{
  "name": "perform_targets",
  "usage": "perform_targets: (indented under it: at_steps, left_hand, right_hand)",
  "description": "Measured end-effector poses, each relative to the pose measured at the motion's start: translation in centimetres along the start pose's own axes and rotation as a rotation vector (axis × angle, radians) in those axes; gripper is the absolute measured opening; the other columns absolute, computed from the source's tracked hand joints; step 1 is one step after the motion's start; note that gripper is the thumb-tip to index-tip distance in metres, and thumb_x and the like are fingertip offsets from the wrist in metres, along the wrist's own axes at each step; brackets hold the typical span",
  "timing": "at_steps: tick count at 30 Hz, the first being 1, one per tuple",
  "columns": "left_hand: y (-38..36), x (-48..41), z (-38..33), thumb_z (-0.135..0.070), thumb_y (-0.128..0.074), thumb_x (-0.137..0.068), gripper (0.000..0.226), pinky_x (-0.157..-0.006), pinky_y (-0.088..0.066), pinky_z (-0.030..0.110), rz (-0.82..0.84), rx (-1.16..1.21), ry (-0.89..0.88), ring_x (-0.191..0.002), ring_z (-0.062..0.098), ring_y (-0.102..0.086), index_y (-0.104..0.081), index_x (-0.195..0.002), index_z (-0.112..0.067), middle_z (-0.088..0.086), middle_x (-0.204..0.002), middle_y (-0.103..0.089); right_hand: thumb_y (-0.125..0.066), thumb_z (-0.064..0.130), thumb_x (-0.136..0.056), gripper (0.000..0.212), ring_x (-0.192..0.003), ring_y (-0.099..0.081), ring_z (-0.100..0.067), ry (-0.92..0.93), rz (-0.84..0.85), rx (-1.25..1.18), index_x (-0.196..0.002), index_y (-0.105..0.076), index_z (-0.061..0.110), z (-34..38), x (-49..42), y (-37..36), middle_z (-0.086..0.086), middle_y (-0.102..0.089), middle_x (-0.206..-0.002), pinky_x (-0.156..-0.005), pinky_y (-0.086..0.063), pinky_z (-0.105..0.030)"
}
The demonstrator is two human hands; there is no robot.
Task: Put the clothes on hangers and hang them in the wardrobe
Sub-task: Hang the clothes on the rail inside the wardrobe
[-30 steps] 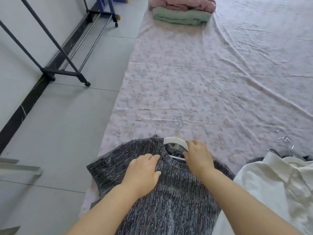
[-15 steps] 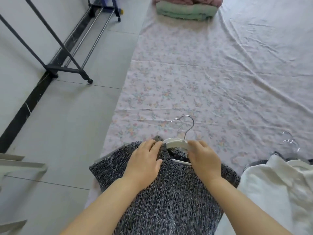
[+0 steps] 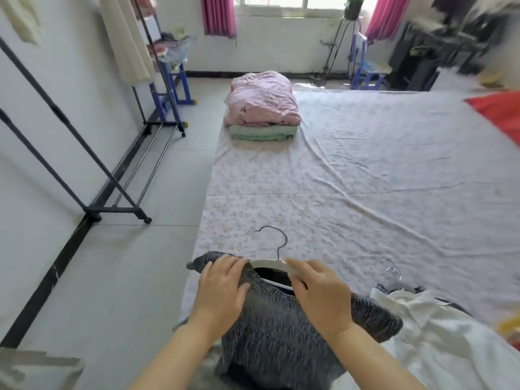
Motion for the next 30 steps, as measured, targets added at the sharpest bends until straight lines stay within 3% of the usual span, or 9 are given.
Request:
perform_targets:
  at_steps: [3, 7, 13, 16, 18, 25, 30]
  left_hand:
    - [4.2, -0.3, -3.2, -0.017, -0.068, -0.081, 0.042, -0.106, -0.033, 0.050, -0.128, 0.046, -0.105, -0.118, 0.024, -0.051, -0.058, -0.121, -0.012, 0.002, -0.119, -0.058]
    - [8.4, 0.0, -8.7, -0.009, -0.078, -0.070, 0.039, -0.097, -0.042, 0.053, -0.232, 0.101, -0.288, -0.098, 0.025, -0.062, -0.066, -0.107, -0.009, 0.003, -0.103, -0.064]
    - [11.4, 3.0, -16.8, -0.008, -0.072, -0.075, 0.028, -0.106, -0.030, 0.044, -0.226, 0.280, -0.641, -0.095, 0.025, -0.065, -0.068, -0.103, -0.009, 0.005, -0.097, -0.067]
    - [11.7, 6.3, -21.8, -0.008, -0.070, -0.077, 0.027, -0.102, -0.033, 0.051, -0.150, 0.369, -0.802, -0.091, 0.027, -0.065, -0.068, -0.104, -0.010, 0.004, -0.097, -0.067]
    - [11.3, 9.5, -25.3, -0.006, -0.070, -0.077, 0.029, -0.097, -0.039, 0.054, -0.068, 0.430, -0.903, -0.092, 0.030, -0.062, -0.067, -0.106, -0.010, 0.005, -0.099, -0.065]
    - [10.0, 26.8, -37.3, -0.014, -0.064, -0.080, 0.029, -0.085, -0.043, 0.036, 0.229, 0.630, -1.335, -0.095, 0.028, -0.060, -0.066, -0.108, -0.014, 0.003, -0.104, -0.063]
    - [10.6, 44.4, -41.7, -0.007, -0.070, -0.077, 0.032, -0.083, -0.048, 0.040, 0.484, 0.749, -1.634, -0.093, 0.027, -0.060, -0.066, -0.108, -0.013, 0.002, -0.103, -0.063]
  right_hand:
    - [-0.088, 0.011, -0.058, 0.036, -0.045, -0.057, -0.013, -0.018, -0.114, 0.003, -0.089, -0.075, 0.025, 0.7, 0.0, 5.4, 0.005, -0.064, -0.062, -0.031, -0.043, -0.019]
    - [-0.088, 0.012, -0.058, 0.042, -0.050, -0.058, -0.011, -0.091, -0.219, 0.038, -0.096, -0.074, 0.024, 1.3, 2.0, 12.1, 0.006, -0.064, -0.065, -0.037, -0.046, -0.016]
    - [-0.082, 0.014, -0.067, 0.047, -0.059, -0.059, -0.009, -0.298, -0.382, 0.181, -0.111, -0.067, 0.024, 3.1, 10.1, 22.7, 0.005, -0.064, -0.075, -0.047, -0.046, -0.018]
    - [-0.080, 0.014, -0.070, 0.040, -0.063, -0.055, -0.004, -0.455, -0.450, 0.236, -0.106, -0.064, 0.021, 4.6, 16.3, 27.1, 0.009, -0.062, -0.079, -0.054, -0.047, -0.022]
    - [-0.076, 0.016, -0.074, 0.032, -0.067, -0.052, -0.001, -0.601, -0.499, 0.228, -0.101, -0.060, 0.023, 5.6, 21.2, 29.9, 0.016, -0.057, -0.079, -0.060, -0.041, -0.011]
    - [-0.073, 0.009, -0.075, 0.025, -0.067, -0.050, -0.004, -1.005, -0.618, 0.551, -0.095, -0.061, 0.019, 14.4, 41.2, 38.7, 0.009, -0.060, -0.083, -0.060, -0.038, -0.012]
    - [-0.072, 0.014, -0.078, 0.021, -0.064, -0.049, -0.001, -1.302, -0.668, 0.750, -0.095, -0.060, 0.017, 25.8, 55.9, 42.3, 0.008, -0.057, -0.083, -0.059, -0.040, -0.011]
Point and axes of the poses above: each hand's wrist, its own x-axis away from the middle knuckle, its own y-axis out of the back of the hand, z = x × y, the point moved 4 cm from there along -x, towards the middle knuckle
